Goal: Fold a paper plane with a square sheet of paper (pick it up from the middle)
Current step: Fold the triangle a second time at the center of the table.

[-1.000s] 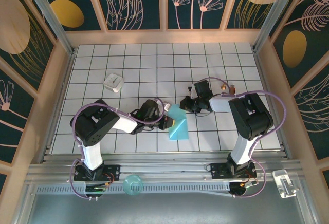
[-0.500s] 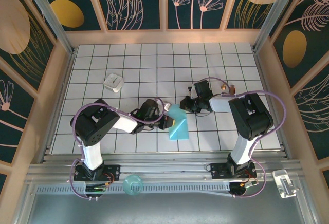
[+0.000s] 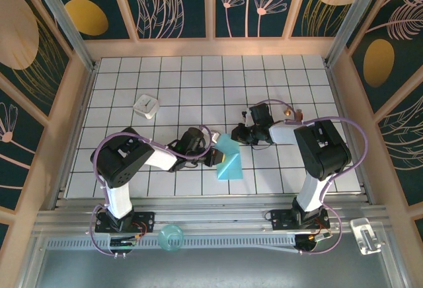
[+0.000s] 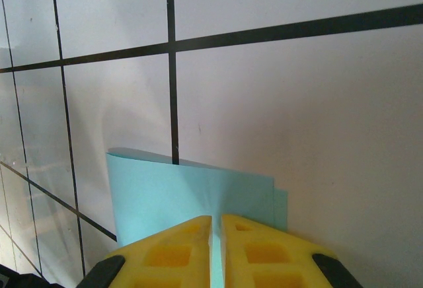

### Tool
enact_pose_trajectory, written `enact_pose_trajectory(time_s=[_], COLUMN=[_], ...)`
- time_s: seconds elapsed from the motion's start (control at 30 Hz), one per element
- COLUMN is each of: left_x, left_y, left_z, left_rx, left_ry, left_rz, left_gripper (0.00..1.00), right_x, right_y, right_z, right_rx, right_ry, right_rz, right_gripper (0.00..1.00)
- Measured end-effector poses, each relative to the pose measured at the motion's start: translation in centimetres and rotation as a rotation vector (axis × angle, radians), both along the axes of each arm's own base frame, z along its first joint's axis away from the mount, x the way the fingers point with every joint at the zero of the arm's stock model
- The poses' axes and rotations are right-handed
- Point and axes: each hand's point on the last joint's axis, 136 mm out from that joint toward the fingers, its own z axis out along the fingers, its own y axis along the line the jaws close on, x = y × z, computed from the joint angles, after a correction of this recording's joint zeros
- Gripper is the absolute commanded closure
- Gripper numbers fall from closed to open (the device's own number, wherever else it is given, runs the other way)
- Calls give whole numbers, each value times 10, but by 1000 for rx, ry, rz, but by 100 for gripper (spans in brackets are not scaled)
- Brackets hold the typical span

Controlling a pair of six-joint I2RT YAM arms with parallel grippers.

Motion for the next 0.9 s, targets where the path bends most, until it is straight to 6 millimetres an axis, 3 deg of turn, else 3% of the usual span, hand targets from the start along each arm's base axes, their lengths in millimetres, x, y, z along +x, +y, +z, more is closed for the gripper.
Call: enact_pose_trajectory(time_s=[0.9], left_x=[3], left_y=[0], left_z=[-5], left_rx=[66], left_ry=[55], left_rz=[8], left_gripper=[100], right_x=[0], right_y=[0], right_z=[0], right_rx=[0], right_ry=[0], right_rz=[1], right_gripper=[86])
